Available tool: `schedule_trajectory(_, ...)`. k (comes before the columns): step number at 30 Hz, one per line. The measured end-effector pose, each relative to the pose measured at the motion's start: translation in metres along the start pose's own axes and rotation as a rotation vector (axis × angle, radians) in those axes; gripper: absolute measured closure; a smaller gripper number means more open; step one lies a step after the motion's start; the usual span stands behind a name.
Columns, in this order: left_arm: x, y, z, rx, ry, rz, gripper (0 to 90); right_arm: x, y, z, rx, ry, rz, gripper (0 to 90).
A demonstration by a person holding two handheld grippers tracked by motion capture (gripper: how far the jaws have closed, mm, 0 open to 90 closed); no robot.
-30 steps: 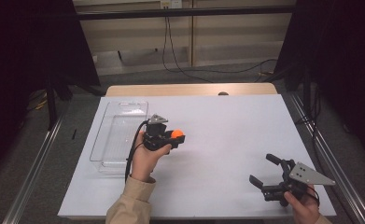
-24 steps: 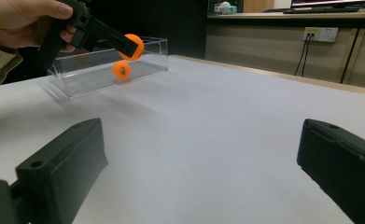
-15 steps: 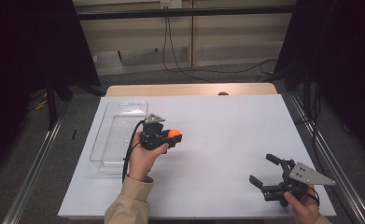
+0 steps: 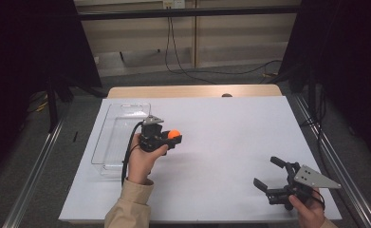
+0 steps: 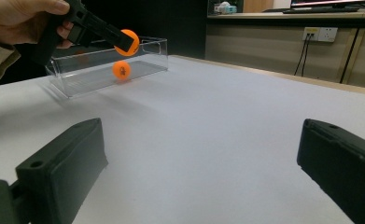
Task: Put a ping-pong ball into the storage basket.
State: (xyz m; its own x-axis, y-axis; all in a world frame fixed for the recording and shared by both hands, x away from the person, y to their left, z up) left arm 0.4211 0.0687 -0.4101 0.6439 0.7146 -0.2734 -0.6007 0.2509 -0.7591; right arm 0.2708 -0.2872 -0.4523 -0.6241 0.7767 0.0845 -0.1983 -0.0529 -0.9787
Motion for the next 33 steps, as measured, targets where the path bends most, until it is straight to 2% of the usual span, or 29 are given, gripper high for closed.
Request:
schedule_trajectory(7, 0.004, -0.001, 0.004, -0.017, -0.01, 0.017, 50.8, 0.0, 0.0, 0.0, 0.001, -0.002, 0.001, 0.9)
schedule_trajectory(16, 0.006, -0.001, 0.007, -0.004, -0.025, 0.01, 50.8, 0.0, 0.0, 0.0, 0.001, -0.001, 0.002, 0.9)
schedule_trajectory(33, 0.013, -0.002, 0.017, -0.011, -0.052, 0.015, 50.8, 0.0, 0.0, 0.0, 0.001, -0.001, 0.002, 1.0)
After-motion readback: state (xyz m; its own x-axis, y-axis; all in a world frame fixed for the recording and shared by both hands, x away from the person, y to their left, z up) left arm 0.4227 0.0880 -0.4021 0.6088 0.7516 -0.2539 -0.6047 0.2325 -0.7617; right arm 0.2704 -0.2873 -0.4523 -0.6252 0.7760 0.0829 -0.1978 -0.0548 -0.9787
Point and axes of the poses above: each handheld gripper's, and its own axes: z roughly backward along the jaws, y roughly out of its underside, x roughly to its left, the point moved 4 cm from there along -z, roughly forward along the jaws, and after that the axes turned 1 degree about y, right-handed, at the moved point
